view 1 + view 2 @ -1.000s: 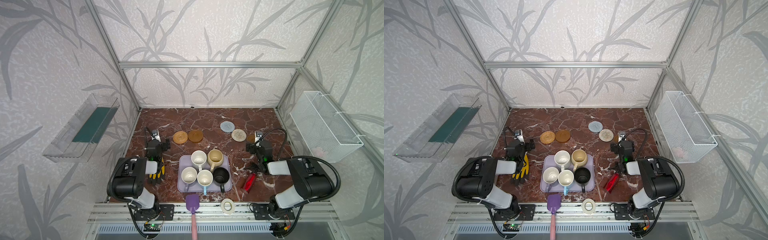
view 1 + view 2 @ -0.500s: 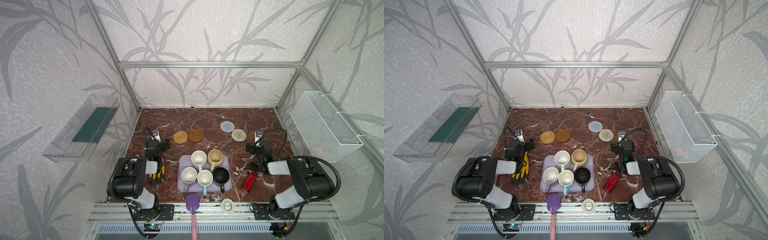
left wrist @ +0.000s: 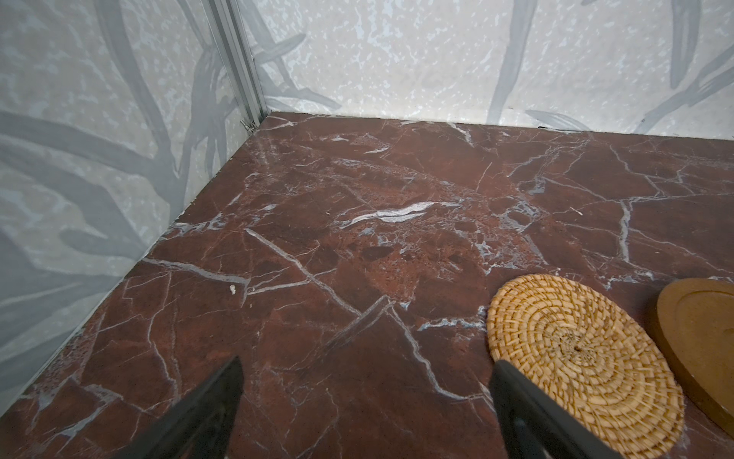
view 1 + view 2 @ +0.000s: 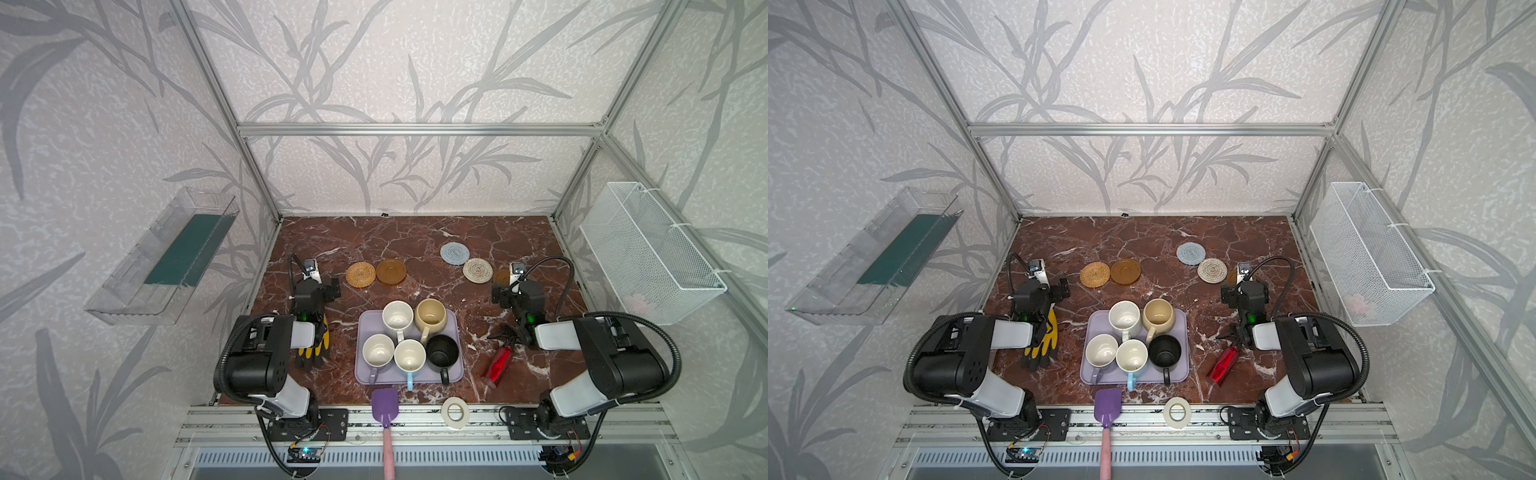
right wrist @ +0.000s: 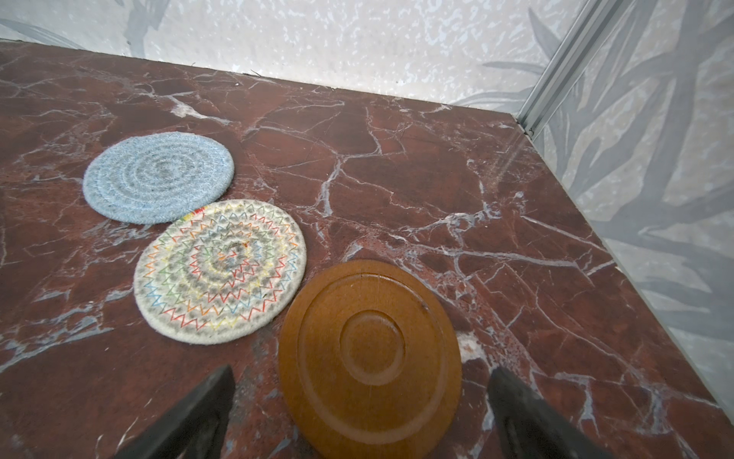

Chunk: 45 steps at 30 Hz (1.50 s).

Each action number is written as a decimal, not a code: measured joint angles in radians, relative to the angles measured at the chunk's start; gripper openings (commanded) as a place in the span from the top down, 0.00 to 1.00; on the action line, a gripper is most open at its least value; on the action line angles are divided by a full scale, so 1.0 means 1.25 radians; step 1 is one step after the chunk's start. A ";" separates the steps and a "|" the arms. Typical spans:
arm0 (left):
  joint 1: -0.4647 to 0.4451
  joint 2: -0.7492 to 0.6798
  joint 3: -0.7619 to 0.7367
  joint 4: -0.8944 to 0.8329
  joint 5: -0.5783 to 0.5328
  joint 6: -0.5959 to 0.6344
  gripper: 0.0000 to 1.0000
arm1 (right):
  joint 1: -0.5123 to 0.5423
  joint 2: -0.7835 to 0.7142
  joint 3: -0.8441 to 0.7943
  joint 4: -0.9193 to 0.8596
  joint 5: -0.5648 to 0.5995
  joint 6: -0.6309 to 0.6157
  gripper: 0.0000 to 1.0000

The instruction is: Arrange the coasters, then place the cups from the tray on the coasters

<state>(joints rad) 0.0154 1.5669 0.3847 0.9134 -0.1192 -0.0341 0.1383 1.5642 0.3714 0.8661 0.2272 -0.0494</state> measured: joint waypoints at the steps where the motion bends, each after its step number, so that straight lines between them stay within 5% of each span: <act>1: 0.000 0.000 0.000 0.000 0.000 0.000 0.01 | 0.000 0.000 0.000 0.000 0.000 0.000 0.01; 21: 0.000 -0.026 0.000 -0.026 -0.020 -0.008 0.01 | 0.000 -0.026 0.000 -0.011 -0.005 -0.001 0.01; 31: -0.006 -0.202 0.041 -0.212 -0.081 -0.032 0.01 | 0.000 -0.215 0.061 -0.245 -0.037 0.039 0.01; 39: -0.008 -0.363 0.151 -0.447 -0.081 -0.220 0.01 | 0.000 -0.321 0.118 -0.454 -0.122 0.134 0.01; 45: -0.009 -0.406 0.234 -0.595 0.033 -0.351 0.01 | 0.000 -0.354 0.227 -0.594 -0.195 0.206 0.01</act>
<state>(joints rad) 0.0048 1.0595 0.6773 0.1692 -0.0776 -0.4725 0.1383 1.1221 0.6552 0.1230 -0.0170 0.2085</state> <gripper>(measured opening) 0.992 0.991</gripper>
